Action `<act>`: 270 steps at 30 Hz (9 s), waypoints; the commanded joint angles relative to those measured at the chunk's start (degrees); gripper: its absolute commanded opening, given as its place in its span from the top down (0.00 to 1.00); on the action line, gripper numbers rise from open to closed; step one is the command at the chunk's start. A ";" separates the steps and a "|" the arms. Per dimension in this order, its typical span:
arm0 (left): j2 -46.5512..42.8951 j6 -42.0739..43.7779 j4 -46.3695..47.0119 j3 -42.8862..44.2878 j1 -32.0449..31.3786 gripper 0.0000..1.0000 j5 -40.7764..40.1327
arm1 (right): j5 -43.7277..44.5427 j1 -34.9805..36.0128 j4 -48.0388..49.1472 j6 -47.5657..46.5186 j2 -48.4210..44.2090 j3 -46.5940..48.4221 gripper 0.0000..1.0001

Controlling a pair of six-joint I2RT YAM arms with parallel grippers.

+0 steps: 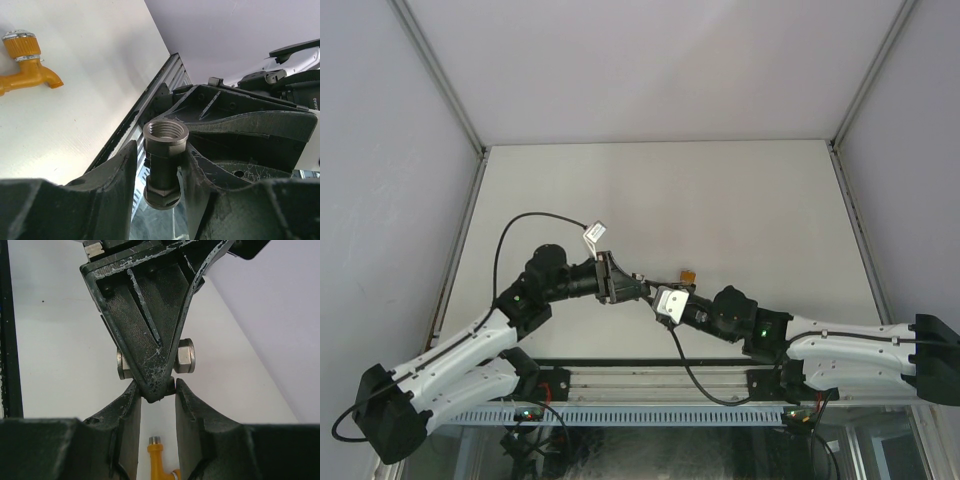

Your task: Install the water faucets

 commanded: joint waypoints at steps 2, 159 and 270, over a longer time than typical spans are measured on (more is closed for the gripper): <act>0.24 -0.15 1.73 3.62 -0.29 0.57 0.97 | -0.29 0.59 3.29 -0.57 -1.45 -0.33 1.00; 54.96 -0.81 28.17 7.56 7.66 1.00 9.22 | -23.23 -43.70 1.75 83.99 24.42 -10.27 0.46; 1.90 2.47 2.71 1.78 9.38 1.00 -4.50 | 4.09 -20.12 -13.72 55.36 -5.40 -8.35 1.00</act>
